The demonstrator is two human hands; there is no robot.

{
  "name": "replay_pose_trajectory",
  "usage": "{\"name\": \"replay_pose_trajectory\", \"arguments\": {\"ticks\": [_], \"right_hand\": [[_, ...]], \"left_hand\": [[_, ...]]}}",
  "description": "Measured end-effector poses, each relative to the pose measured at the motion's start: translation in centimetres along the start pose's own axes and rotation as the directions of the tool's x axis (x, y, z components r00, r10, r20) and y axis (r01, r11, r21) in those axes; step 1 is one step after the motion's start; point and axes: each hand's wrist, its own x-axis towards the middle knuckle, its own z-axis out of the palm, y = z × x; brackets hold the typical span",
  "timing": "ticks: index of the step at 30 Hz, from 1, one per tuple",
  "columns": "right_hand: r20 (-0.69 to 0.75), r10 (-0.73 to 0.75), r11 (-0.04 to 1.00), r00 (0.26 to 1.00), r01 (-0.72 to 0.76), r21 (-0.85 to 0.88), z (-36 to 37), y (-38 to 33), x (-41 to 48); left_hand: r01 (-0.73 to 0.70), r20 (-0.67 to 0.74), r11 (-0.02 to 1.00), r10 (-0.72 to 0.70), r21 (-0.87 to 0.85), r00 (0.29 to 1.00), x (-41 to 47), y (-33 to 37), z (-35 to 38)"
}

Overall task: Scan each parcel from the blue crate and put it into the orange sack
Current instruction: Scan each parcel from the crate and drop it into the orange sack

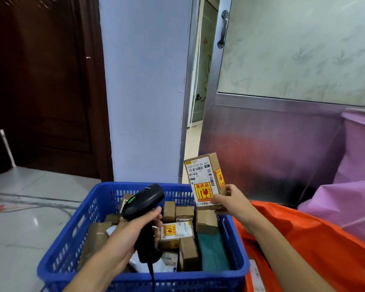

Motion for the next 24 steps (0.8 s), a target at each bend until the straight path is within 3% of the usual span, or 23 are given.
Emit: {"name": "replay_pose_trajectory", "arguments": {"ticks": [24], "right_hand": [[-0.055,-0.002,0.99,0.998,-0.006,-0.143,-0.27,0.0,-0.68]], "left_hand": [[-0.006,0.028,0.994,0.002,0.112,1.0,0.07,-0.6,-0.31]]}}
